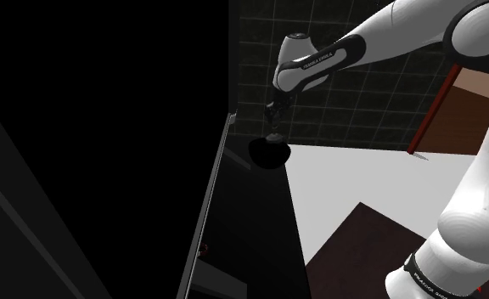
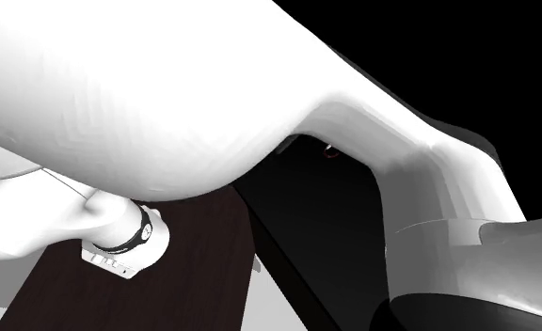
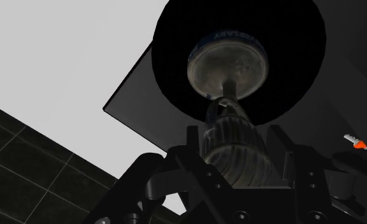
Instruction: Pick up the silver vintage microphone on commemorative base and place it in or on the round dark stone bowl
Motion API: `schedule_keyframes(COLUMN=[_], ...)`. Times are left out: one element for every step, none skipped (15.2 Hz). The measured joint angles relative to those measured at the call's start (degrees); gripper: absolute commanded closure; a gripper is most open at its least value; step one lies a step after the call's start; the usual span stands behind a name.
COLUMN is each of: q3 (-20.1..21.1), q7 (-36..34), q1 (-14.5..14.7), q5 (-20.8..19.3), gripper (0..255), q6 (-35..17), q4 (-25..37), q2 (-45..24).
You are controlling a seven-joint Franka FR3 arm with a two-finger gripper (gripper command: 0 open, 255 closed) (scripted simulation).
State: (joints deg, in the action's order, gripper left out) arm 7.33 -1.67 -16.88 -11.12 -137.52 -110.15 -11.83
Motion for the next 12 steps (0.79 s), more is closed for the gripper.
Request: schedule_keyframes(q3=[-0.07,-0.13,-0.15,-0.22,-0.28,-0.34,-0.42,-0.46,-0.47,-0.48,-0.48,-0.48], q7=[-0.14,-0.31,-0.59,-0.72,-0.95,-1.21,-1.44,-1.48,-1.5,-1.5,-1.5,-1.51], q1=[-0.02,0.0,0.07,0.07,0.11,0.18,0.23,0.22,0.23,0.22,0.22,0.23], q5=[-0.17,-0.35,-0.55,-0.73,-0.93,-1.16,-1.41,-1.47,-1.5,-1.52,-1.52,-1.53], gripper=[255,255,255,255,255,255,255,255,255,255,255,255], q6=[-0.86,-1.5,-2.14,-2.85,-3.53,-4.16,-4.87,-5.08,-5.21,-5.32,-5.34,-5.32], q4=[-0.63,-0.9,-1.43,-1.82,-2.12,-2.39,-2.53,-2.56,-2.54,-2.55,-2.5,-2.48], q2=[-0.25,-0.61,-0.76,-1.08,-1.47,-1.86,-2.41,-2.58,-2.64,-2.64,-2.67,-2.67])
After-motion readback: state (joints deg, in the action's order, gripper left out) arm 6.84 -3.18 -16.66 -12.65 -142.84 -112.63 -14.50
